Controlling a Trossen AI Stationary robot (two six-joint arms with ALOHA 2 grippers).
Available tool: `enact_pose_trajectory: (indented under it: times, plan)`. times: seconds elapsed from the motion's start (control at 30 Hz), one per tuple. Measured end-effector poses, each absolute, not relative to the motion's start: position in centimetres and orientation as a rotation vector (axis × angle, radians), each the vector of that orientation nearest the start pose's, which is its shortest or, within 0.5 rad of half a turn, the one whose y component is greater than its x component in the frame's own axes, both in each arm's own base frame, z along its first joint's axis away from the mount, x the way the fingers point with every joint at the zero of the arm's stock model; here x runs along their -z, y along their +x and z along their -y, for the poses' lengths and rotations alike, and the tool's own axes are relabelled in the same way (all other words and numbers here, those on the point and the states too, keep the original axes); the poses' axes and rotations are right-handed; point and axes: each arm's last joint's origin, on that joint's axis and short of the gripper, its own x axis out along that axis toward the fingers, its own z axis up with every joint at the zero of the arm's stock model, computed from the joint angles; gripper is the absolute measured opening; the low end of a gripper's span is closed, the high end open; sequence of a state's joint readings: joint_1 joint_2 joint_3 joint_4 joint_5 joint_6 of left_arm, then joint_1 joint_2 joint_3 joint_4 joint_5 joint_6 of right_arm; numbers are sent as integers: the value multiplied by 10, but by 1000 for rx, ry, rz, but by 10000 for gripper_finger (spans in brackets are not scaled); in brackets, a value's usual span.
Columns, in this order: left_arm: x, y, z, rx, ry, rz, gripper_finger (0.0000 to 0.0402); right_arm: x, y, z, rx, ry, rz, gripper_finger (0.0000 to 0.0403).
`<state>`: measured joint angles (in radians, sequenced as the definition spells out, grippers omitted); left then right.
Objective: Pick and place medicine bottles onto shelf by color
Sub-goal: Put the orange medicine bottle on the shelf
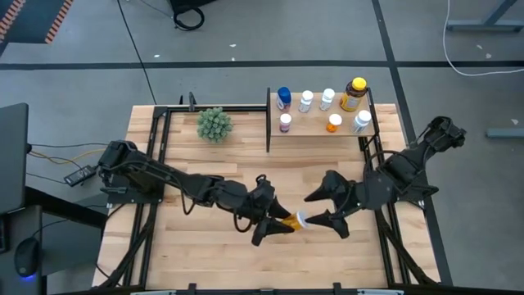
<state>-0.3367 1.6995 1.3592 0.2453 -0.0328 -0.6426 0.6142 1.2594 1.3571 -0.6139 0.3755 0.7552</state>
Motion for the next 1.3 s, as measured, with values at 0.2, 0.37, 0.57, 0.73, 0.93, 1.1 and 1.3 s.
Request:
enact_pose_trajectory:
  times: [0.2, 0.37, 0.57, 0.73, 0.93, 1.1, 1.3]
  plan:
    - [-331, 381, 126, 246, -619, -181, 193, -397, 227, -134, -114, 513, -485, 328]
    - [-331, 383, 118, 232, -621, -173, 195, -397, 228, -136, -153, 513, -493, 328]
    - [-334, 385, 113, 228, -626, -143, 195, -396, 228, -135, -139, 508, -492, 328]
    - [-334, 385, 112, 221, -627, -137, 193, -396, 228, -135, -123, 491, -491, 328]
    - [-334, 386, 109, 212, -628, -135, 198, -392, 227, -134, -100, 477, -519, 328]
    - [-334, 386, 109, 211, -628, -135, 194, -392, 226, -134, -90, 488, -521, 327]
    - [-334, 386, 109, 213, -628, -135, 201, -392, 227, -133, -60, 483, -507, 299]
